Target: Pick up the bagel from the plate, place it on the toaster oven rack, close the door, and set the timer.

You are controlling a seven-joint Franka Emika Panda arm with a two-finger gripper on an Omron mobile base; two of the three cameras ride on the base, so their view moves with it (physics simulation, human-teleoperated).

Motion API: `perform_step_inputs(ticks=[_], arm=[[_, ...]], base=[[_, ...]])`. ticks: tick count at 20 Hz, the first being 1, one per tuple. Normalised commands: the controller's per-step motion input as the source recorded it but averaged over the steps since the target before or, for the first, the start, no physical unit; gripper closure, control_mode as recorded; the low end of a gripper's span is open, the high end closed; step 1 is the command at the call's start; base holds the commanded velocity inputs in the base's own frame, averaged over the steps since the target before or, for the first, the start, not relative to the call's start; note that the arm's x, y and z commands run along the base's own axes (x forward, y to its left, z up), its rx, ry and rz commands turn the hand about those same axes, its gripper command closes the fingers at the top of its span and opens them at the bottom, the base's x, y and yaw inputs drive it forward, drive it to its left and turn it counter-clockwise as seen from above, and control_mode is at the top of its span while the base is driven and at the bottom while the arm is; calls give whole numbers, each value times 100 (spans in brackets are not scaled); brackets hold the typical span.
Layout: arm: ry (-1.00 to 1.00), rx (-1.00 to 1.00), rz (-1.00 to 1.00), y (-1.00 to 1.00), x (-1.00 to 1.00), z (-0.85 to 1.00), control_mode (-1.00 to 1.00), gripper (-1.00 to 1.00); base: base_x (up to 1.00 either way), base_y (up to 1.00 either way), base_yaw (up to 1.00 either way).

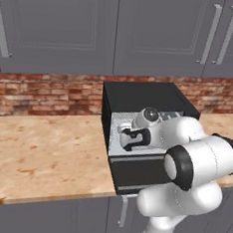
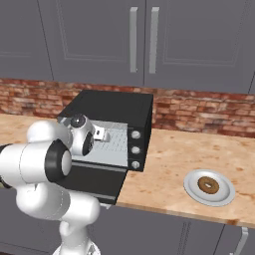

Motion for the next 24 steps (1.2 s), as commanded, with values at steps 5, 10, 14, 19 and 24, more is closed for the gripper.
perform_step_inputs(ticks=[5,10,14,19,24], arm=[[8,0,0,-3,-55,-53,-100,-100],[15,0,-3,-4,-80,-73,-100,-100],[25,0,-3,-5,-85,-84,-100,-100],[29,0,-4,-10,-96,-91,-100,-100],[24,0,-4,-12,-100,-88,-100,-100]], base=[[0,0,0],[0,0,0],[0,0,0],[0,0,0],[0,0,0]])
